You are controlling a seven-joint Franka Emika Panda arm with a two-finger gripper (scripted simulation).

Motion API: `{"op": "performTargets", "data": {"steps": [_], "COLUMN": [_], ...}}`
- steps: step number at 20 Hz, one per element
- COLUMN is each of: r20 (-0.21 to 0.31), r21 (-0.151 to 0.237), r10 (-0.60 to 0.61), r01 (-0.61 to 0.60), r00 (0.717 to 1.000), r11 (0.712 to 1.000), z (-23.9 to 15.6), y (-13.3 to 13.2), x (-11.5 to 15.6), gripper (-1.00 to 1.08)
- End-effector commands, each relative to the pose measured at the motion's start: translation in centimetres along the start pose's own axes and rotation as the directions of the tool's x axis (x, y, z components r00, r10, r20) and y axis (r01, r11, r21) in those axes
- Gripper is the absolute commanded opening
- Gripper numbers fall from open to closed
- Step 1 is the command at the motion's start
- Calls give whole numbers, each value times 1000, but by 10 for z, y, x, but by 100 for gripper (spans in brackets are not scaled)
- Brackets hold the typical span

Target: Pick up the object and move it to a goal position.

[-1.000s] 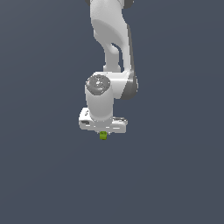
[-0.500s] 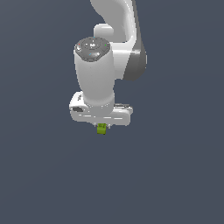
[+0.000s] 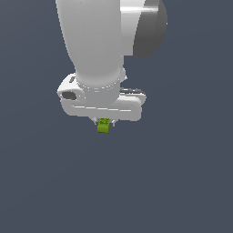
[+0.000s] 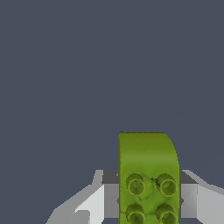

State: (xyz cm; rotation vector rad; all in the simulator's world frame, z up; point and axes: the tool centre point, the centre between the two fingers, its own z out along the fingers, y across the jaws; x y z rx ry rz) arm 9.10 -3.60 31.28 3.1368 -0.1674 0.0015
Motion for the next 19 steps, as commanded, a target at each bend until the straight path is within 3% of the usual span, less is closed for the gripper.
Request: {"op": "performTargets", "data": {"steps": [1, 9, 19], "r20": [1, 1, 1], "r21": [0, 0, 0], "r10": [0, 0, 0], "r01": [0, 0, 0], "r00": [1000, 1000, 1000], "r11": [1000, 1000, 1000], "z": [-16, -45, -55], "y": [-1, -2, -3], "x": [4, 14, 18], "gripper": [-100, -100, -100]}}
